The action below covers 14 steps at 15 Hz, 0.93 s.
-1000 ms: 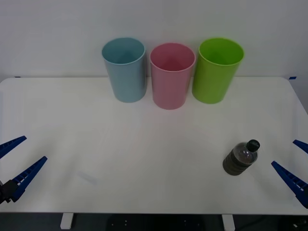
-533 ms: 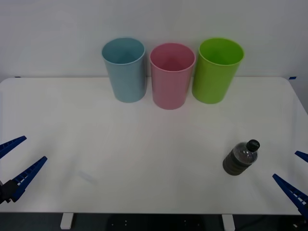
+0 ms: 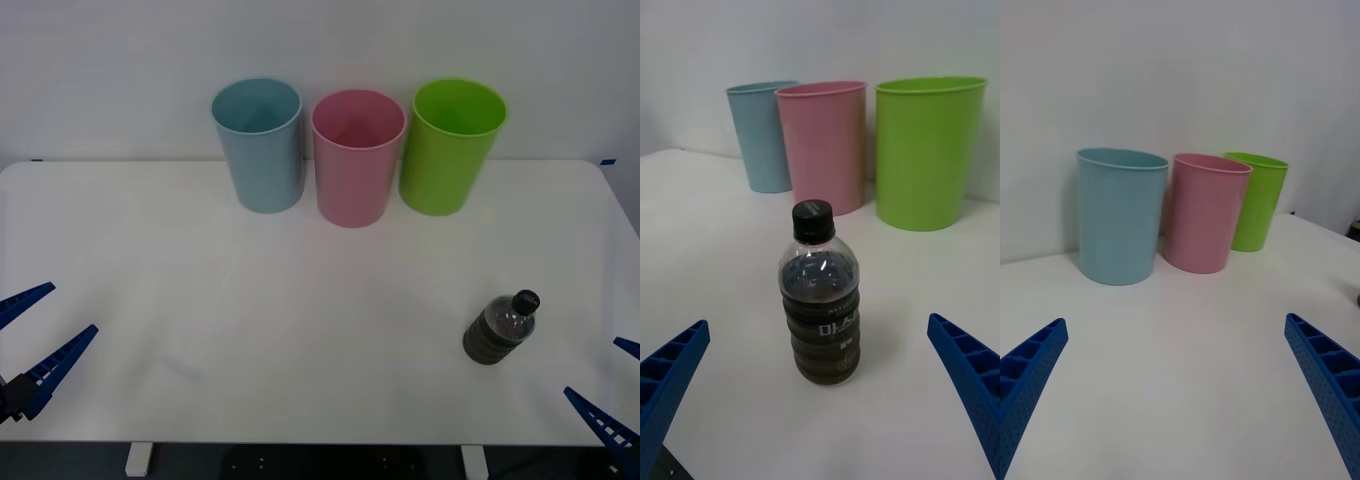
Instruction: Grasp the object on the table and drop it into the matching bin: aluminum can to the light blue bin, PET bottle to the pink bin.
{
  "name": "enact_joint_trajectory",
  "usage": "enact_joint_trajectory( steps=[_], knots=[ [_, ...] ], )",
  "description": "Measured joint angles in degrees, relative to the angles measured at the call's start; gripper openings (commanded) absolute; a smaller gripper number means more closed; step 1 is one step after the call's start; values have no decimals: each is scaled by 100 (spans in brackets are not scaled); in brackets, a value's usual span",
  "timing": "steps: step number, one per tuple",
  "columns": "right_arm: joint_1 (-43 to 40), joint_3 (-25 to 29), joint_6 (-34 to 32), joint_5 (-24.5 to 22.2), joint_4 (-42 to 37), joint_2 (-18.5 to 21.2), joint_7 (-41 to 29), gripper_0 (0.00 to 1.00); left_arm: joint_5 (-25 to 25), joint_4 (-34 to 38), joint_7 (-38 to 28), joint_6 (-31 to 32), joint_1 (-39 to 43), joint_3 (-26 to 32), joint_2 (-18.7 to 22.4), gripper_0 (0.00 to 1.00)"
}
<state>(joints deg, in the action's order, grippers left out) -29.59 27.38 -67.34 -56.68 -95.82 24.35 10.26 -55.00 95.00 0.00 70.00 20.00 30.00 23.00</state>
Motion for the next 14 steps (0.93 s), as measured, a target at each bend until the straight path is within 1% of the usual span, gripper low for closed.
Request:
enact_joint_trajectory(
  steps=[6, 14],
  knots=[
    [223, -201, 25, -173, 503, -6, 424, 100, 0, 0, 0, 0, 0, 0, 0, 100],
    [659, -607, 164, -173, 1237, -8, 894, 100, 0, 0, 0, 0, 0, 0, 0, 100]
  ],
)
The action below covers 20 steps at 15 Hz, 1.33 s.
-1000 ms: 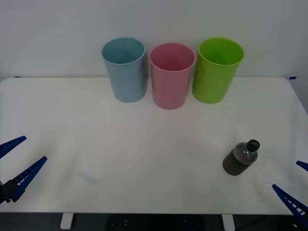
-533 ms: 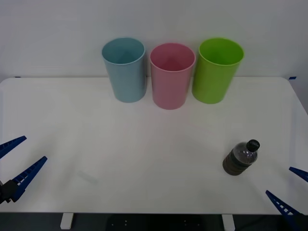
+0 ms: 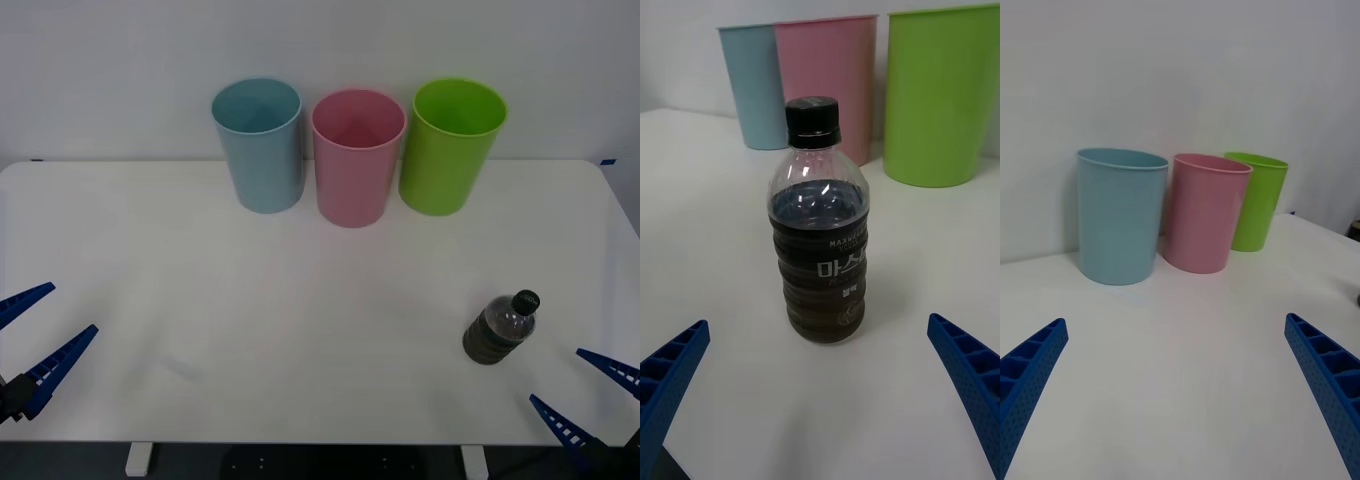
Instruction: Grasp the object on the table and drop it into the matching bin: aluminum can to the light blue bin, PET bottle to the pink bin.
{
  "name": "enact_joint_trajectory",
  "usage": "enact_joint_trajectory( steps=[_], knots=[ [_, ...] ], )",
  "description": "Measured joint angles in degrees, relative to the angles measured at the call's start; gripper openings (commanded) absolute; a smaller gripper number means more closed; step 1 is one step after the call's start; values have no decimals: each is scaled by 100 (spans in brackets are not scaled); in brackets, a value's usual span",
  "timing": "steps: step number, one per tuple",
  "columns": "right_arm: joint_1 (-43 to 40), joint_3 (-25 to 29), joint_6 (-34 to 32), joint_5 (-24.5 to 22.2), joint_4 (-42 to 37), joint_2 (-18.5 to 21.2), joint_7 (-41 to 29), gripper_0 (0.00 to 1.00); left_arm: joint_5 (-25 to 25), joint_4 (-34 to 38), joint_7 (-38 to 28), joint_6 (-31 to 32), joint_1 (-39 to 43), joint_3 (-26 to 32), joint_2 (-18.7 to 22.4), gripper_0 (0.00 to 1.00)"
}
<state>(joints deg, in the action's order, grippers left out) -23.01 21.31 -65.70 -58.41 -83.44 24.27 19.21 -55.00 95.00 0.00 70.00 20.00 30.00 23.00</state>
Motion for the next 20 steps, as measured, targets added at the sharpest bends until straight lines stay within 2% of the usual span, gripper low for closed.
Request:
enact_joint_trajectory(
  steps=[7, 20],
  knots=[
    [447, -282, 90, 43, 499, -1, 239, 100, 0, 0, 0, 0, 0, 0, 0, 100],
    [832, -1058, 915, 206, 514, -70, 508, 100, 0, 0, 0, 0, 0, 0, 0, 100]
  ],
)
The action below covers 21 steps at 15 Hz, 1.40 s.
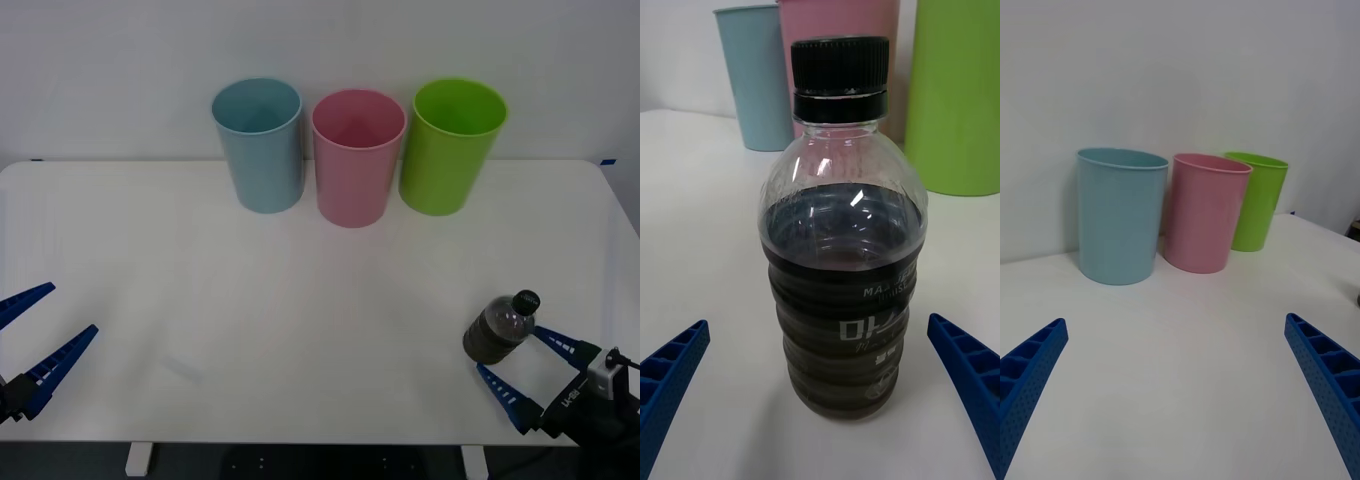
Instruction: Grasp the object on the table and drop it into the matching bin: aluminum can to the light blue bin, PET bottle to the pink bin.
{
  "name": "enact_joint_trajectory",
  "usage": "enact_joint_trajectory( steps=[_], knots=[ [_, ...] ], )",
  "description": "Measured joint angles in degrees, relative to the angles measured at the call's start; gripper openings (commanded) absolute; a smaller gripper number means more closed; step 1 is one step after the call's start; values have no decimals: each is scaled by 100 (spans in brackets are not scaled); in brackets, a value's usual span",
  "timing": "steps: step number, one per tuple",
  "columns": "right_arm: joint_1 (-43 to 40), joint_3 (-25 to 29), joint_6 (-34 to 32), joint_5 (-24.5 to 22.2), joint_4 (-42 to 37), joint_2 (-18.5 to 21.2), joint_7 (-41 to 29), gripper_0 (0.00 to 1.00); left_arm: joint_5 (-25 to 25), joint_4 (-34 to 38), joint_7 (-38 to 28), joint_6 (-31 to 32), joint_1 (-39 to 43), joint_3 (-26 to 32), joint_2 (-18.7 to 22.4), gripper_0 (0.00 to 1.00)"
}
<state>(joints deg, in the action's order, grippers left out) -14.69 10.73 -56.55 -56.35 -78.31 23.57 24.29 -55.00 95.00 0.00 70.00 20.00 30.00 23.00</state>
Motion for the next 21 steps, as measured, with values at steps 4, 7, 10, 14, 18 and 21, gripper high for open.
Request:
enact_joint_trajectory(
  steps=[4, 7, 10, 14, 18, 21],
  knots=[
    [130, -169, 259, 6, 0, -45, 43, 100, 0, 0, 0, 0, 0, 0, 0, 100],
    [196, -226, 381, 6, 0, -88, 72, 100, 0, 0, 0, 0, 0, 0, 0, 100],
    [277, -352, 586, 3, 0, -92, 112, 100, 0, 0, 0, 0, 0, 0, 0, 100],
    [362, -459, 811, 2, 0, -146, 169, 100, 0, 0, 0, 0, 0, 0, 0, 100],
    [376, -500, 942, 6, 0, -189, 241, 5, 0, 0, 0, 0, 0, 0, 0, 100],
    [371, -502, 945, 34, 2, -204, 274, 0, 0, 0, 0, 0, 0, 0, 0, 100]
  ],
)
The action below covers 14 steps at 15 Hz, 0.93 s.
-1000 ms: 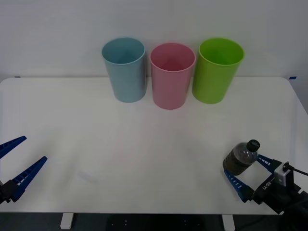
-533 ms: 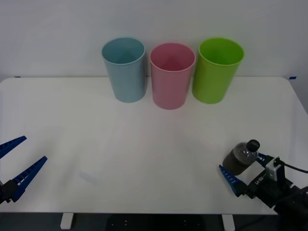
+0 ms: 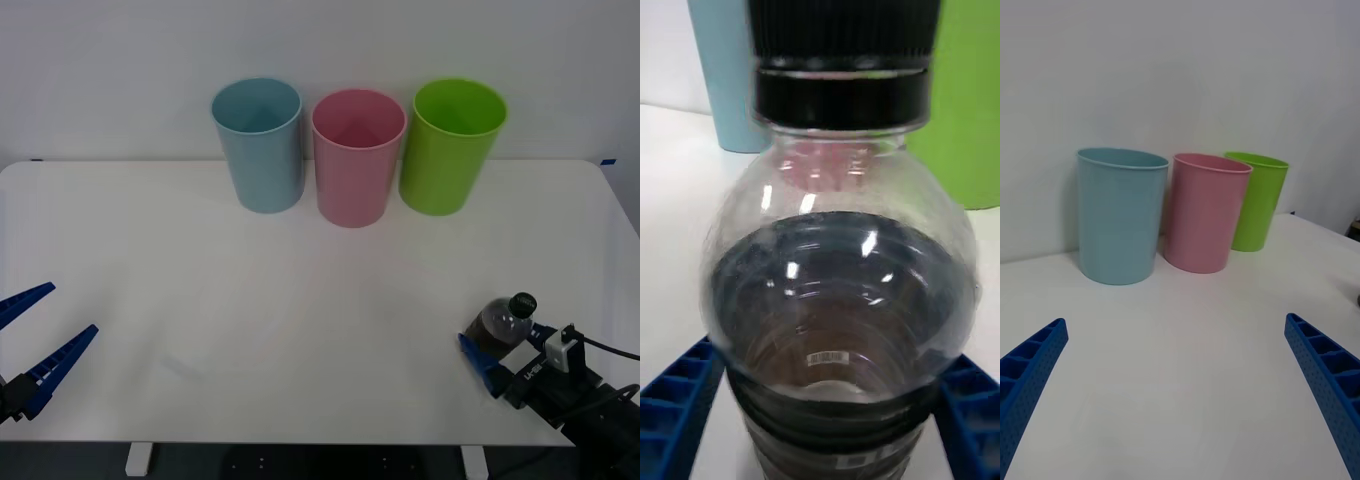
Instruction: Grasp the object on the table and drop it into the matching bin: aluminum can to the light blue bin, PET bottle to the pink bin.
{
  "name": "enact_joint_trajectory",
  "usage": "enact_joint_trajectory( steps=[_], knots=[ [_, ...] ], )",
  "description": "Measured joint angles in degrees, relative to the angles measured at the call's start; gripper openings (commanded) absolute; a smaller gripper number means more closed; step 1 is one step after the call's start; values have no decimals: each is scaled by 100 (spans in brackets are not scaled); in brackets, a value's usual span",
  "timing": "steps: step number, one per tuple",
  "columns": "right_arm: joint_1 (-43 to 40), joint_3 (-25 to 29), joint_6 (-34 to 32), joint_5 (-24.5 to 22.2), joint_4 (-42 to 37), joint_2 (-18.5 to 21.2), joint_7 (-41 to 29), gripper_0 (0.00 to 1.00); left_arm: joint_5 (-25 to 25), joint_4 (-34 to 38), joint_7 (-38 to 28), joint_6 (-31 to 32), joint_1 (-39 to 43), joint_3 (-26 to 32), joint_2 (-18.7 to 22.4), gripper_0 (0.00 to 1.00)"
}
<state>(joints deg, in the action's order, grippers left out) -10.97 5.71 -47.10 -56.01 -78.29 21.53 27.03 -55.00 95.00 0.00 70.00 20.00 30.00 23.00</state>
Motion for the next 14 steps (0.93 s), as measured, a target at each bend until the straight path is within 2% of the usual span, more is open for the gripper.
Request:
enact_joint_trajectory(
  steps=[14],
  knots=[
    [-11, 155, -296, 22, -90, 2, -22, 0, 0, 0, 0, 0, 0, 0, 0, 100]
  ],
)
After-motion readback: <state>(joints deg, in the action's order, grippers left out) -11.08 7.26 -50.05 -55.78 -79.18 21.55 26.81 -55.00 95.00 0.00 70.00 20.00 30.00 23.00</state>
